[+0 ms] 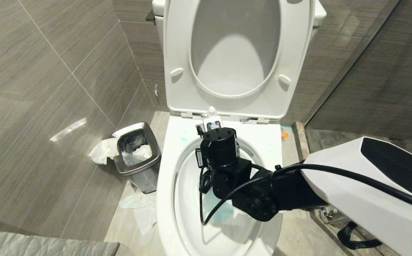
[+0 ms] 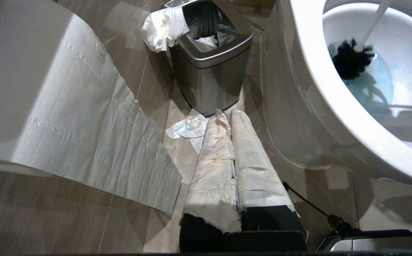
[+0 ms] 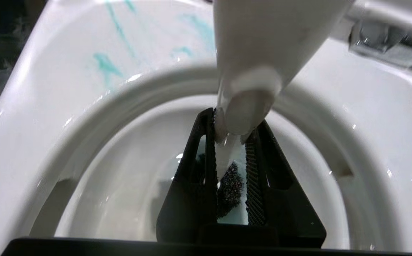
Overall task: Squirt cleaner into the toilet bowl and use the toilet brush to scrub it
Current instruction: Scrub the toilet bowl
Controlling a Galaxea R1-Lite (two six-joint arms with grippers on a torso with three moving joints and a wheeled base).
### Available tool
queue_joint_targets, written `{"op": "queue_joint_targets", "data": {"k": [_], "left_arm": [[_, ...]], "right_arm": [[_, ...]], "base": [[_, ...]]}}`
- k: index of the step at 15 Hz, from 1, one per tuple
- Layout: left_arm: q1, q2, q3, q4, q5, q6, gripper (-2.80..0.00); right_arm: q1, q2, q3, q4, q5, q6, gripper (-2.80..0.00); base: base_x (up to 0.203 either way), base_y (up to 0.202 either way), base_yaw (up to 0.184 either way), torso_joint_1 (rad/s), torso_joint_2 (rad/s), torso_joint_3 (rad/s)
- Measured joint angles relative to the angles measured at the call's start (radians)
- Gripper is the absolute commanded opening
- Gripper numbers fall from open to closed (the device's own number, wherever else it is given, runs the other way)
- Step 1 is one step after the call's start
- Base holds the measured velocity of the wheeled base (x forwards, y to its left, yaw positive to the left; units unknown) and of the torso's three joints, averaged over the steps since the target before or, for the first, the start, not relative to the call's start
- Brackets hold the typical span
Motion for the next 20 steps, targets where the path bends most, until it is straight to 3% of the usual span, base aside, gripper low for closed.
{"op": "queue_joint_targets", "data": {"k": [6, 14, 20], "left_arm": [[0.0, 0.0, 0.0, -0.001, 0.0, 0.001, -2.8], [0.0, 0.0, 0.0, 0.0, 0.0, -0.001, -2.8], [0.0, 0.0, 0.0, -0.001, 0.0, -0.001, -2.8]], "right_arm": [[0.001, -0.098, 0.051, 0.031, 0.001, -0.059, -2.8], [0.006, -0.076, 0.114, 0.057, 0.005, 0.028, -2.8], [0.007, -0.012, 0.11, 0.061, 0.001, 0.034, -2.8]], "base": [[0.0, 0.0, 0.0, 0.0, 0.0, 0.0], [0.0, 0.0, 0.0, 0.0, 0.0, 0.0], [0.0, 0.0, 0.0, 0.0, 0.0, 0.0]]}}
